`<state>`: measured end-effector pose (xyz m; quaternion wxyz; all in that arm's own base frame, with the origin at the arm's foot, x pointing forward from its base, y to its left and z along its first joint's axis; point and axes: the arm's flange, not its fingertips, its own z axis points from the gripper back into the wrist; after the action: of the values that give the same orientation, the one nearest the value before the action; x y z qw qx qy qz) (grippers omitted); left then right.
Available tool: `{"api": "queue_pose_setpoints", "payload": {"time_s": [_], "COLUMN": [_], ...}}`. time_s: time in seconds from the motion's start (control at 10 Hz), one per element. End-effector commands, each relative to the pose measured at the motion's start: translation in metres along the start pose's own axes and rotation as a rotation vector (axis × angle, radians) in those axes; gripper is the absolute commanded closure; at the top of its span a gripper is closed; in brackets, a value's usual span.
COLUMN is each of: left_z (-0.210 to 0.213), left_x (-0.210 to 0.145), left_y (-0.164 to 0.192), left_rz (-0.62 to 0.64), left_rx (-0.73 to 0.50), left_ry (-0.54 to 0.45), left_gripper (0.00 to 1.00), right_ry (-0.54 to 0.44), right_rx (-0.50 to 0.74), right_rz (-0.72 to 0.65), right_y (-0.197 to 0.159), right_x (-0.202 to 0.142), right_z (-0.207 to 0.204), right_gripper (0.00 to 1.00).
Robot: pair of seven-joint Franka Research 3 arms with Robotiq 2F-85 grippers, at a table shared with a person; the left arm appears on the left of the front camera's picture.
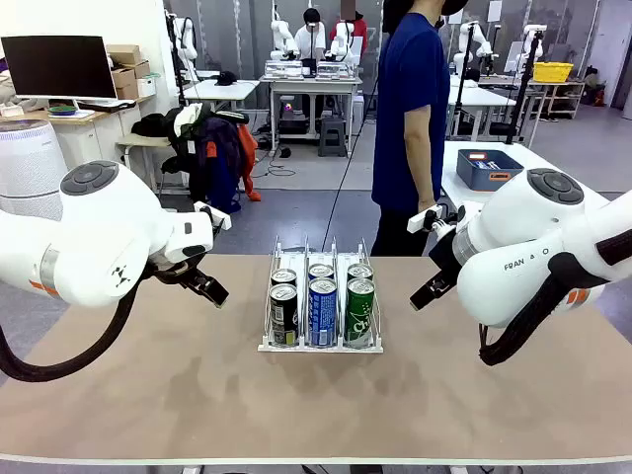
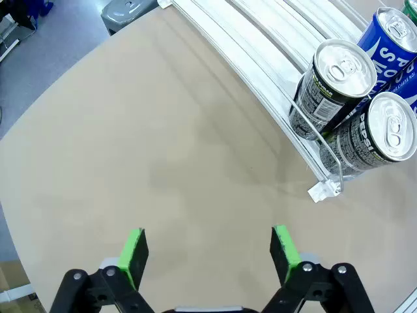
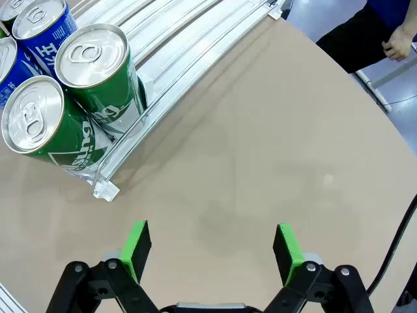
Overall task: Fill the beverage cans into the dispenser.
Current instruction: Pick up the Sprite handed by the human.
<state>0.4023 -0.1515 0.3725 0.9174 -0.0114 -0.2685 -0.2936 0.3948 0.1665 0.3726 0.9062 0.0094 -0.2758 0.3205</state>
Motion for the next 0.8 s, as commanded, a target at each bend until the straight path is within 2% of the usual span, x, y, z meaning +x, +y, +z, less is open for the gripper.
{"api": "queue_pose_setpoints", "payload": {"time_s": [0.0, 0.7], "left_z": [0.0, 0.0], "left_x": [0.0, 0.0], "left_y": [0.0, 0.0], "left_rz": [0.0, 0.0], "left_rx": [0.0, 0.0], "left_ry": [0.0, 0.0], "left_gripper": [0.0, 0.0], "right_ry": [0.0, 0.0], "right_rx": [0.0, 0.0], "right_rz": [0.0, 0.0], "right_y": [0.0, 0.0], "right_x": [0.0, 0.0], "right_z": [0.0, 0.0], "right_gripper": [0.0, 0.0]}}
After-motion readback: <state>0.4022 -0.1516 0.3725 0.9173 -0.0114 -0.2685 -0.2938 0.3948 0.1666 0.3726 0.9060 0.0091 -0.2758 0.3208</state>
